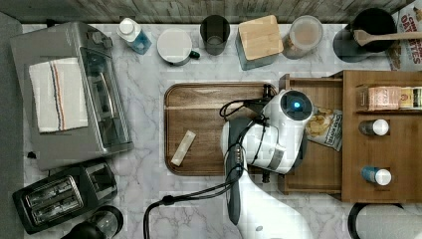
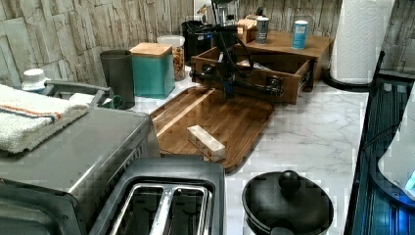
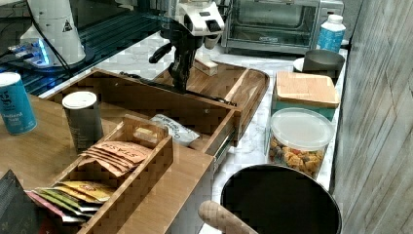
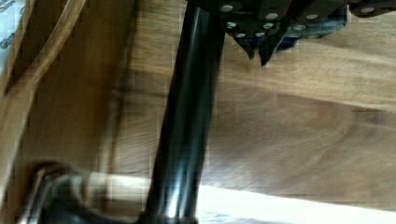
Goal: Close the drawer.
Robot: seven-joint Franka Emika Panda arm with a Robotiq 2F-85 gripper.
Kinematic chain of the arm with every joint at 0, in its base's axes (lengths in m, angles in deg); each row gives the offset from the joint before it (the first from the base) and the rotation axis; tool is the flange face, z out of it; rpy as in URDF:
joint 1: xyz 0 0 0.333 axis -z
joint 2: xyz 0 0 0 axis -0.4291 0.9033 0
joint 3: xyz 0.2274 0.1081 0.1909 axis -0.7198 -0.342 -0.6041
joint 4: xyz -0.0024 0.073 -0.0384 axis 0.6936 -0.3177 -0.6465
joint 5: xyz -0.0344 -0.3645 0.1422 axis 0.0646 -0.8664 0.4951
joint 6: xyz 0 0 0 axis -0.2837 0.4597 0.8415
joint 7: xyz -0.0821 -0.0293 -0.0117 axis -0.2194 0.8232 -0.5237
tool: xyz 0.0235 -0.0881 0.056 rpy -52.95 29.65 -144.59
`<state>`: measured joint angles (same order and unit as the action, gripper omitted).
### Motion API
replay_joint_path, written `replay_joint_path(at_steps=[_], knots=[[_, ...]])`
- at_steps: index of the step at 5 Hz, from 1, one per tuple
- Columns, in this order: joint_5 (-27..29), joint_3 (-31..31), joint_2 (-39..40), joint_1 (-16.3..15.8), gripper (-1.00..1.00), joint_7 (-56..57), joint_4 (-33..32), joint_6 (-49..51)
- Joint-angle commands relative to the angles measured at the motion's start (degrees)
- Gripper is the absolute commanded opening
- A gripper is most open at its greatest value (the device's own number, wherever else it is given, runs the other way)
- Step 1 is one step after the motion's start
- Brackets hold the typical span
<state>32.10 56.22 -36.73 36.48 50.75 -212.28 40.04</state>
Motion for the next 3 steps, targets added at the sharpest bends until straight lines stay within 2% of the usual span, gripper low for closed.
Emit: replay_joint_path(at_steps=[1, 2, 3], knots=[[-0.3, 5.6, -2.4, 12.4, -1.00, 10.6, 11.5, -5.9], [-3.4, 8.7, -2.4, 11.5, -1.00, 10.4, 10.0, -5.3], [-1.7, 9.8, 1.6, 14.5, -1.00, 15.3, 12.7, -7.1]])
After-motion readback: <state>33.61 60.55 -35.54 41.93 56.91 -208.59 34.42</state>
